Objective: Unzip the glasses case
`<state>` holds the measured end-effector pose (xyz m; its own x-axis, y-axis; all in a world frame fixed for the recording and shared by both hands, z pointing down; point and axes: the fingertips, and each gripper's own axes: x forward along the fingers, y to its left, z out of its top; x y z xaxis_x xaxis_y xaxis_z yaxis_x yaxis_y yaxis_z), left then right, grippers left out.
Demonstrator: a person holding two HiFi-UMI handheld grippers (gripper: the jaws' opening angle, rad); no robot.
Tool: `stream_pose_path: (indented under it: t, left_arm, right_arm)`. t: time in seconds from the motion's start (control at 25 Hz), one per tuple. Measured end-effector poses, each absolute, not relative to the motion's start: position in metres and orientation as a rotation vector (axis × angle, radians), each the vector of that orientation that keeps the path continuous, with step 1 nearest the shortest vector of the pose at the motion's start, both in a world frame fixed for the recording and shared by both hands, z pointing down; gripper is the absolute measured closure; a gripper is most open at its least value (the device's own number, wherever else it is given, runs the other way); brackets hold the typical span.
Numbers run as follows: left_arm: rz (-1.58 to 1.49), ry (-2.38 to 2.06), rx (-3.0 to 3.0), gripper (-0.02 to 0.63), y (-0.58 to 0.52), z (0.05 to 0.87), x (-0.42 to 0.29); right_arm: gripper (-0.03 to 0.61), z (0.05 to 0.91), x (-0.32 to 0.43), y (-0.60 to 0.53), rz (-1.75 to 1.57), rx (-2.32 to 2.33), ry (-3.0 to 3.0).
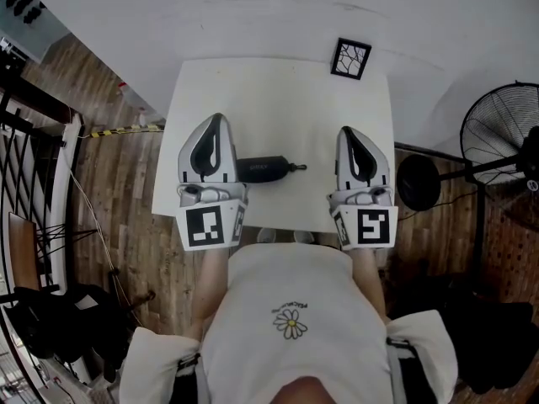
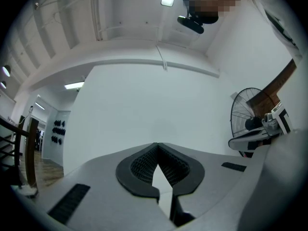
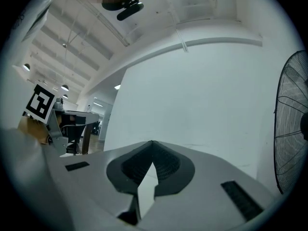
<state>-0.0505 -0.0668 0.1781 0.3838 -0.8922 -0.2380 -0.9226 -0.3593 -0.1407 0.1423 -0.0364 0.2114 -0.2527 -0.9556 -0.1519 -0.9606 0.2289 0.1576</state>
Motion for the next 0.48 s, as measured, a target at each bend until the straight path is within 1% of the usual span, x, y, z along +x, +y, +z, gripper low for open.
stream_pose_path:
  t: [0.28, 0.48]
  left_arm:
    - [0.135, 1.613, -2.387, 0.604, -0.0668, 0.1853, -0.0526]
    - [0.177, 1.641, -2.406, 0.605, -0.0655, 0.1825, -0.0512]
  right_arm:
    - [0.571, 0.2109, 0.1365, -0.0425, 0.378, -1.908, 2.475]
    - [0.571, 0.2167, 0.1344, -0.0413, 0.369, -1.919, 2.488]
